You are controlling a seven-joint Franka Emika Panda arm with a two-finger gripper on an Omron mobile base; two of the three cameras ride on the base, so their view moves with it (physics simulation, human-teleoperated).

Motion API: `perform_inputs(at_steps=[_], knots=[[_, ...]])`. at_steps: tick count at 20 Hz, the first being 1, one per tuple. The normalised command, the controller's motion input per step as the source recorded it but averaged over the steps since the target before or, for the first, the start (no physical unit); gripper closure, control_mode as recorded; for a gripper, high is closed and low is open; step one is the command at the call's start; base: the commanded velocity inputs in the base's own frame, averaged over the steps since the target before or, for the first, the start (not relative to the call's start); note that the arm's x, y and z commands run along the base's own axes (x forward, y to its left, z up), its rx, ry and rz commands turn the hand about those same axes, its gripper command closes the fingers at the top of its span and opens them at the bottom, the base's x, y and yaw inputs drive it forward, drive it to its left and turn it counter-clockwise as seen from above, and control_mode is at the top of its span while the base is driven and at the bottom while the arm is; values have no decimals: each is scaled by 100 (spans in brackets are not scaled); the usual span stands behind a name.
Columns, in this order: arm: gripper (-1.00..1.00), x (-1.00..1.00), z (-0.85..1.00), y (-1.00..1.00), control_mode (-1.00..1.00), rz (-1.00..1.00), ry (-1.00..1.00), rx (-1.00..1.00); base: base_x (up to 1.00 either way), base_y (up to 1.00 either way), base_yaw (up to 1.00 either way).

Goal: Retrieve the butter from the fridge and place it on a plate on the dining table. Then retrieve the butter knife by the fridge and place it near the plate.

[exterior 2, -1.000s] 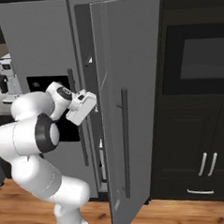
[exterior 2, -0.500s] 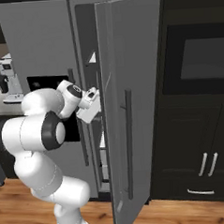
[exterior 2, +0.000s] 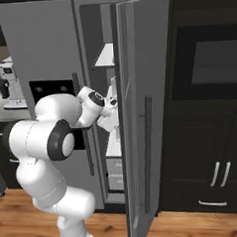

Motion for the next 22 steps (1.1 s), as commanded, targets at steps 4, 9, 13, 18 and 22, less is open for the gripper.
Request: perform_inputs(at_steps=[4, 9, 13, 18, 22], knots=[[-100, 0, -9, -100, -100, 0, -2, 0, 0, 0, 0], [-100, 0, -2, -92, -100, 0, -4, -2, 0, 0, 0], [-100, 0, 0, -7, -100, 0, -4, -8, 0, 0, 0], [-100, -5, 6, 25, -100, 0, 0, -11, 0, 0, 0], [-100, -24, 72, 43, -100, 0, 0, -3, 0, 0, 0]])
